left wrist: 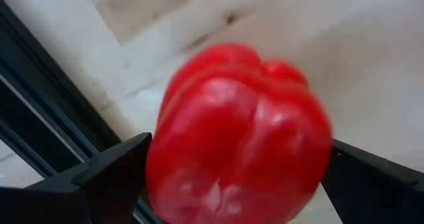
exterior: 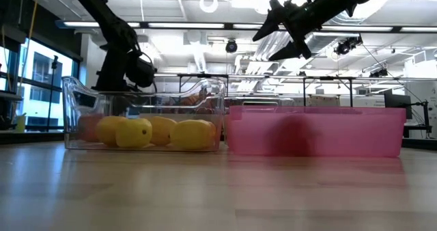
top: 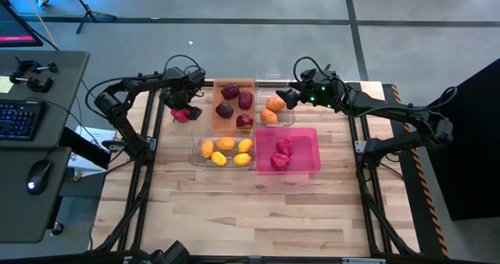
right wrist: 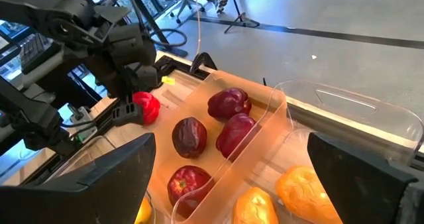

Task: Sort produce into baskets
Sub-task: Put the red bell pepper into the red bin

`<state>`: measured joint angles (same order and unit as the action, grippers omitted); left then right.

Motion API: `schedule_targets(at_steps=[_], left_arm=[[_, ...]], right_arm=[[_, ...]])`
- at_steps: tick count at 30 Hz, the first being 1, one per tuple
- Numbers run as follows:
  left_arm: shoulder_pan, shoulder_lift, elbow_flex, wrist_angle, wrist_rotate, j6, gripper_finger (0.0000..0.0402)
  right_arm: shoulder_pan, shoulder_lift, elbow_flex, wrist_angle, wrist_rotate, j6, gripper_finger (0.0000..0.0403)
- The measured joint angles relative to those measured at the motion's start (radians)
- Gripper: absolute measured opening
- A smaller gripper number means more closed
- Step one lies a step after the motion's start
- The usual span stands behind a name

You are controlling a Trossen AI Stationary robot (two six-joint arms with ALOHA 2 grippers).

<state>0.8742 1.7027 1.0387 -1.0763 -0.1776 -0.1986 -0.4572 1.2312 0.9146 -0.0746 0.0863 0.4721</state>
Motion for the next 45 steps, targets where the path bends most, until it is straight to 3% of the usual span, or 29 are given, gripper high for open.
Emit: schedule_targets(at_steps=[15,20,24,29,33,37,41,45], left_arm=[[0.001,0.0,-0.067,0.129,-0.034,0.027,0.0386],[0.001,-0.005,-0.067,0.115,0.006,0.062,0.0332],[0.022,-0.077,-0.028,0.099,0.017,0.07,0.0288],[0.024,-0.268,0.126,0.126,0.072,0.023,0.0292],[-0.085,-0.415,0.192,0.318,0.235,-0.038,0.0297],[-0.302,-0.447,0.193,0.481,0.243,-0.092,0.0297],[-0.528,-0.364,0.161,0.639,0.194,-0.133,0.0298],[-0.69,-0.208,0.131,0.901,0.195,-0.113,0.0299]], right_arm=[[0.0,0.0,0.0,-0.004,0.016,0.0,0.0383],[0.0,0.0,0.0,-0.004,0.051,-0.002,0.0383],[0.0,0.0,0.0,-0.004,0.101,-0.004,0.0383],[0.0,0.0,0.0,0.0,0.127,-0.009,0.0383],[0.0,0.0,0.0,0.033,0.128,-0.027,0.0383],[0.0,0.0,0.0,0.074,0.128,-0.047,0.0383],[0.0,-0.003,0.0,0.124,0.127,-0.071,0.0383],[0.0,-0.031,0.0,0.163,0.098,-0.113,0.0383]])
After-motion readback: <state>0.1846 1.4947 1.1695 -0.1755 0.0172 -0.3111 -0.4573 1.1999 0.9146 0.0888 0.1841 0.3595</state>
